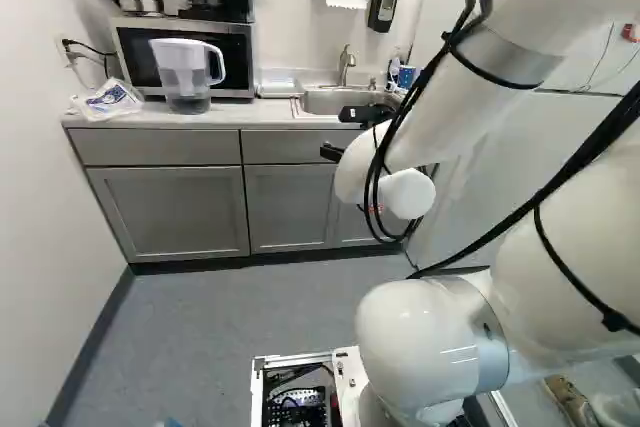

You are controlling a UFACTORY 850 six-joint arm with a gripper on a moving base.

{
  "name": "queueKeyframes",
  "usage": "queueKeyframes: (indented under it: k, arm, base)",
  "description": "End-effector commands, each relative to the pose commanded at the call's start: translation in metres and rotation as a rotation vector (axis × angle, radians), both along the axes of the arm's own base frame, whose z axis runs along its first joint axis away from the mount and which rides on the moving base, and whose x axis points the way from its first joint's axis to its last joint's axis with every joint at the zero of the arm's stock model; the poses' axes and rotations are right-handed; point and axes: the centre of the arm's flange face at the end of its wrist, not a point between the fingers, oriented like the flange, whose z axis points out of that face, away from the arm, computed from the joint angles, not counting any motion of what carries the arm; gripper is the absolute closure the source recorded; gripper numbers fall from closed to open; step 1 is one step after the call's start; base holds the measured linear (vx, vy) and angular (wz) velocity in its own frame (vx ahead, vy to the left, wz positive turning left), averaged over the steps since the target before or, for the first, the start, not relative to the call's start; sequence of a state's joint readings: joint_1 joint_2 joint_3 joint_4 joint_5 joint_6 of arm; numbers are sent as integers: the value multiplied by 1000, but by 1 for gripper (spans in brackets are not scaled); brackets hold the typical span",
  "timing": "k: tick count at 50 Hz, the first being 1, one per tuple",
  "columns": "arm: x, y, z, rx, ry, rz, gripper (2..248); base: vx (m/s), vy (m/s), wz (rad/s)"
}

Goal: Rinse the cup and place it in the tray

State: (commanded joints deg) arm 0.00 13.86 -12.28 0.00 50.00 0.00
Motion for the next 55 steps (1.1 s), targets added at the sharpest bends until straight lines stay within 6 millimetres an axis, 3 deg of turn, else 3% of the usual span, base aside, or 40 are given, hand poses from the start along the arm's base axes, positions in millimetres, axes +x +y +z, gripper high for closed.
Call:
queueKeyframes:
  k: [55]
  arm:
    - [58, 0, 51, 0, -39, 0, 3]
  base:
    - [0, 0, 0]
